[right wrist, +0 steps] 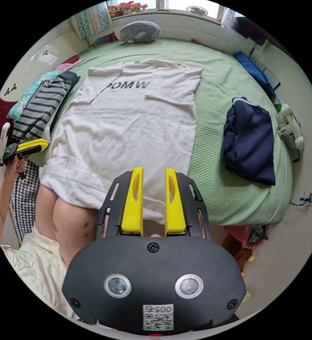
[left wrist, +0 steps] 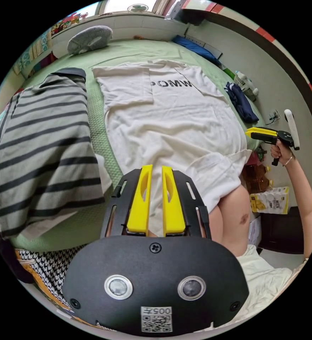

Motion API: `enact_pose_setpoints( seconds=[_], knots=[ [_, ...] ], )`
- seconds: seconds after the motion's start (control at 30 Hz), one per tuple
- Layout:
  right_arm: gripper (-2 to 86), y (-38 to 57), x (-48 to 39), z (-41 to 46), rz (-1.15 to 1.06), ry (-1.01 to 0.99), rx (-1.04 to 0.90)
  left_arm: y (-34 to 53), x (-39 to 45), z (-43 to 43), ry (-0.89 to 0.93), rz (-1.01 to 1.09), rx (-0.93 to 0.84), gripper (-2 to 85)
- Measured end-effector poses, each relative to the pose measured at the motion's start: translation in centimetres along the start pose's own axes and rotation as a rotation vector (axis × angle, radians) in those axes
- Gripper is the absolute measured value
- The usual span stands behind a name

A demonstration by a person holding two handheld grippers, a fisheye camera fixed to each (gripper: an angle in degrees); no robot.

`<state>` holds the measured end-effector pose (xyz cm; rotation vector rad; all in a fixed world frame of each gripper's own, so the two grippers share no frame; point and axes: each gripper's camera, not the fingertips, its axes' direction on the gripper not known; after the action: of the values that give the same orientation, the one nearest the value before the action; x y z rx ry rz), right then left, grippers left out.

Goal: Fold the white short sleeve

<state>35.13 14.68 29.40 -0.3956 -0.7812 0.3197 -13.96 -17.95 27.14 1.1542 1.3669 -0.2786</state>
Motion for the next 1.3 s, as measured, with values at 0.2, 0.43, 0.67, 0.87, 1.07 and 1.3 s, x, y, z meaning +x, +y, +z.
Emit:
enact_pose_setpoints(
  seconds=[0.2,0.43,0.67,0.87,1.07,1.3],
  knots=[
    [7.4,5.4,-1.5,0.0,0.029,0.016,-0.023,4.9,0.5,0.5,0.003,-0.029,-0.023,6.7],
    [9.8,9.8,-4.3,-0.5,-0.081,-0.022,0.016,10.1,0.6,-0.2,-0.010,-0.014,0.007,7.0],
    [10.9,9.8,-5.3,-0.5,-0.091,0.080,-0.022,11.6,0.4,-0.9,-0.006,-0.032,0.025,8.5],
    [11.1,9.9,-7.1,0.4,-0.123,0.129,-0.064,11.5,1.3,0.2,-0.021,-0.013,-0.028,8.7],
    [5.5,11.6,-7.5,-0.8,-0.122,0.140,-0.055,12.4,2.1,0.8,-0.022,-0.011,-0.065,6.0],
    [-1.3,14.0,-8.0,-2.3,-0.142,0.154,-0.067,13.6,3.2,-0.1,-0.042,0.016,-0.081,0.7]
  ],
)
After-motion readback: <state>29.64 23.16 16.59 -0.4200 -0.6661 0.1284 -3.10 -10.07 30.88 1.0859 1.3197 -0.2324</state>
